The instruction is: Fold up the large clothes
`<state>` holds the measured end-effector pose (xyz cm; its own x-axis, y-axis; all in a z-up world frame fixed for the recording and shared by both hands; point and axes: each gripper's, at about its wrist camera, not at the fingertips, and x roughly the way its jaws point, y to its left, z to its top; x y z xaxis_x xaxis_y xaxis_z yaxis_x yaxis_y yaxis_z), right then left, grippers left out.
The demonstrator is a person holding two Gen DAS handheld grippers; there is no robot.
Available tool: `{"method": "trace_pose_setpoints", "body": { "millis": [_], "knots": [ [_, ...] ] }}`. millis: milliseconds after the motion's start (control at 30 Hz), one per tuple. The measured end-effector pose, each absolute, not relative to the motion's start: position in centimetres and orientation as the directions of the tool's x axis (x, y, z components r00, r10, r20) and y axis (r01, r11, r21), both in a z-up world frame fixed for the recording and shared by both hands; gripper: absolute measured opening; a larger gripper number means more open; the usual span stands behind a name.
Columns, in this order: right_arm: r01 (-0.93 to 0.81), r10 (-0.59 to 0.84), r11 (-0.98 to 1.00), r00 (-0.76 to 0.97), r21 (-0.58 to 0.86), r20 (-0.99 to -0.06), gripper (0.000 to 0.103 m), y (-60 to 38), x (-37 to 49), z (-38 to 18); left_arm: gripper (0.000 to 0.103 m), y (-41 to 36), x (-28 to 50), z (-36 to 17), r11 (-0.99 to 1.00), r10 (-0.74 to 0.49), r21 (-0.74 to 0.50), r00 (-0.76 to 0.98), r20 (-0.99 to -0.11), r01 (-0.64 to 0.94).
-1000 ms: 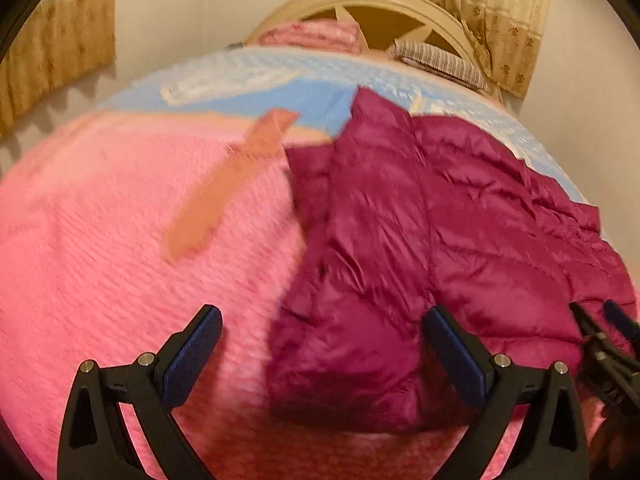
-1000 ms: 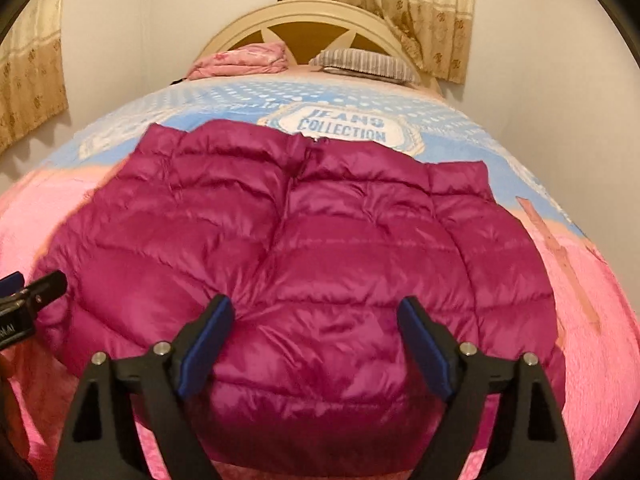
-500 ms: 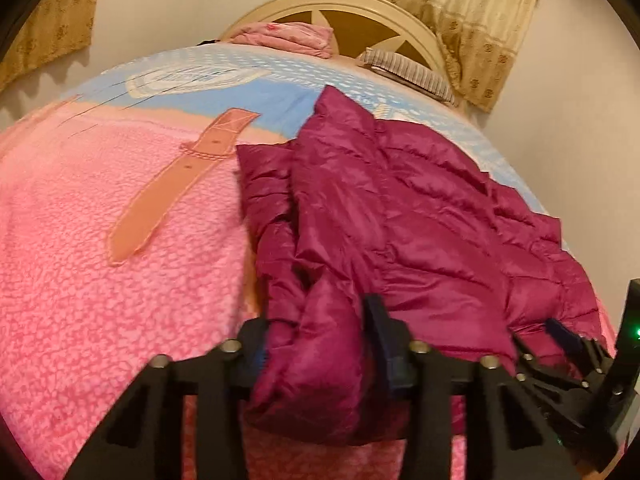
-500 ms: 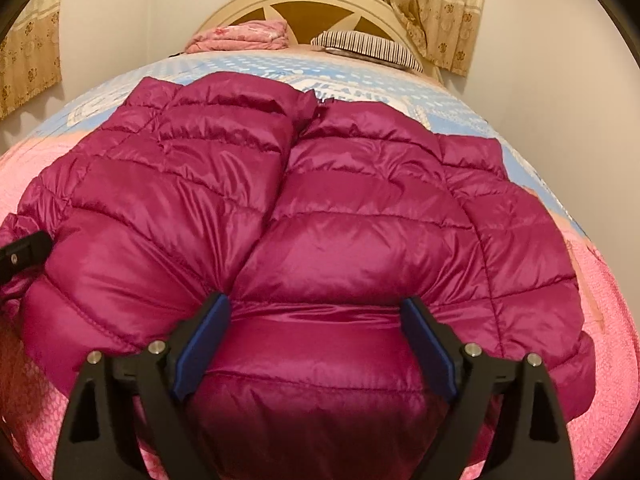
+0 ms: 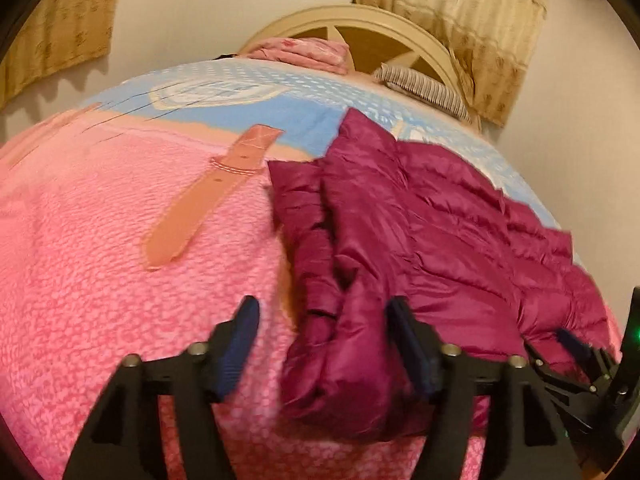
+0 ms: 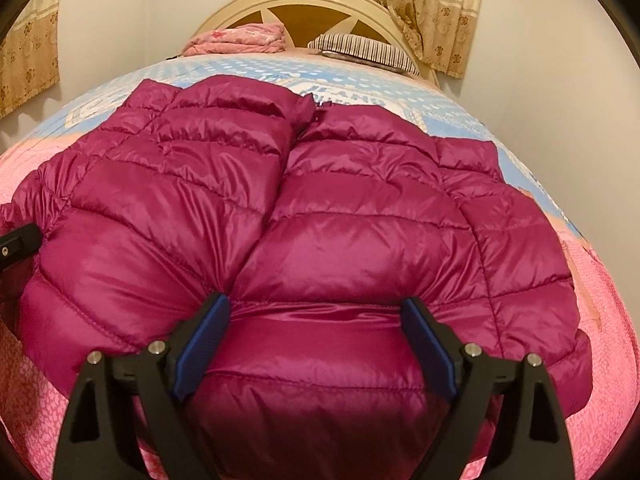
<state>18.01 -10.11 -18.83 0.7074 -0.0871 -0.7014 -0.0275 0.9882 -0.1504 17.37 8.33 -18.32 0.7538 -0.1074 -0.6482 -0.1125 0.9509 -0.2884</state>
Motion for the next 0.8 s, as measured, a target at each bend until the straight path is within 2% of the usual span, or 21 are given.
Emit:
{"method": "trace_pose_setpoints", "body": {
  "millis": [167, 333, 367, 400, 467, 533, 800],
  "knots": [
    [-0.029, -0.077, 0.99, 0.712, -0.138, -0.698, 0.091, -10.3, 17.8, -18.8, 0.07, 9.7, 16.9, -19.2, 0.911, -0.189, -0.395, 0.732, -0.655, -0.118],
    [-0.03, -0.068, 0.991, 0.717, -0.128, -0.694, 0.091, -10.6, 17.6, -18.8, 0.069, 8.1, 17.3, -19.2, 0.911, -0.244, -0.409, 0.726, -0.643, -0.057],
    [-0.03, -0.066, 0.992, 0.717, -0.125, -0.694, 0.091, -10.6, 17.6, -18.8, 0.051, 7.6, 17.5, -19.3, 0.908, -0.267, -0.418, 0.721, -0.64, -0.036],
    [-0.031, -0.065, 0.992, 0.718, -0.124, -0.693, 0.091, -10.7, 17.5, -18.8, 0.038, 7.0, 17.8, -19.4, 0.908, -0.288, -0.419, 0.711, -0.642, -0.01],
    [-0.03, -0.066, 0.992, 0.717, -0.126, -0.694, 0.091, -10.7, 17.5, -18.7, 0.016, 6.4, 18.0, -18.9, 0.922, -0.282, -0.386, 0.718, -0.636, 0.019],
    [-0.029, -0.072, 0.991, 0.717, -0.133, -0.693, 0.091, -10.6, 17.5, -18.7, 0.009, 6.4, 17.7, -18.0, 0.929, -0.275, -0.367, 0.737, -0.617, 0.04],
    [-0.033, -0.092, 0.986, 0.711, -0.165, -0.697, 0.091, -6.9, 18.0, -18.6, 0.007, 10.6, 16.2, -14.3, 0.929, -0.229, -0.369, 0.795, -0.562, 0.008]
  ]
}}
